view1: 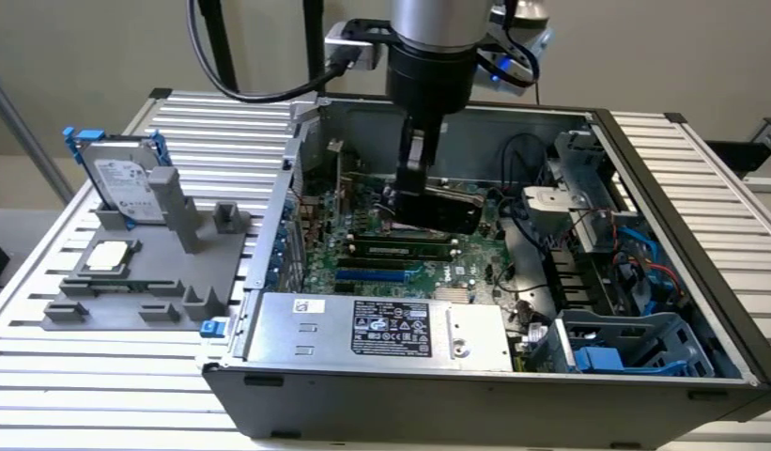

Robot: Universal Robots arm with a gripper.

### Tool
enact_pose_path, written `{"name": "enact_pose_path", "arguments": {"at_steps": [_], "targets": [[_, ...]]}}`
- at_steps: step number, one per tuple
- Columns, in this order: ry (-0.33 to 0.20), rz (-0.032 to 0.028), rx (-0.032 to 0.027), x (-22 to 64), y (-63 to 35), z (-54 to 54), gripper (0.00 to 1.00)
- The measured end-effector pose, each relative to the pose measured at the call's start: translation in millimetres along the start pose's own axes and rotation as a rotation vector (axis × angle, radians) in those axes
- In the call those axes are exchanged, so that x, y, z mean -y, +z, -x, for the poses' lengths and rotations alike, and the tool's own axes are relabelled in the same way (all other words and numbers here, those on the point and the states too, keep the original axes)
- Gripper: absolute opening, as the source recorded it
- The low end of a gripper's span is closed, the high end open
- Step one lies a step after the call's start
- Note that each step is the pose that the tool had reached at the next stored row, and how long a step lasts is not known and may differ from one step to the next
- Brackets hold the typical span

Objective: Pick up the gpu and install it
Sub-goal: 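Insert the gpu into the slot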

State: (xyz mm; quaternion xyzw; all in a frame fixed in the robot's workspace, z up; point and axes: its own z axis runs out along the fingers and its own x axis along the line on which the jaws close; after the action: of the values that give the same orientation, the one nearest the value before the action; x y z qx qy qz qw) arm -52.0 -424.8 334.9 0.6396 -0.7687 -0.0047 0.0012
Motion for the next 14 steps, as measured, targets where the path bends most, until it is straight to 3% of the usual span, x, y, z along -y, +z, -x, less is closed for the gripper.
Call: {"name": "enact_pose_path", "arguments": {"at_steps": [6, 14], "targets": [[-0.084, 0.0053, -0.0014, 0.3, 7.6, -0.9, 0.00], [-0.094, 0.0077, -0.0002, -3.7, 20.5, -14.0, 0.00]]}}
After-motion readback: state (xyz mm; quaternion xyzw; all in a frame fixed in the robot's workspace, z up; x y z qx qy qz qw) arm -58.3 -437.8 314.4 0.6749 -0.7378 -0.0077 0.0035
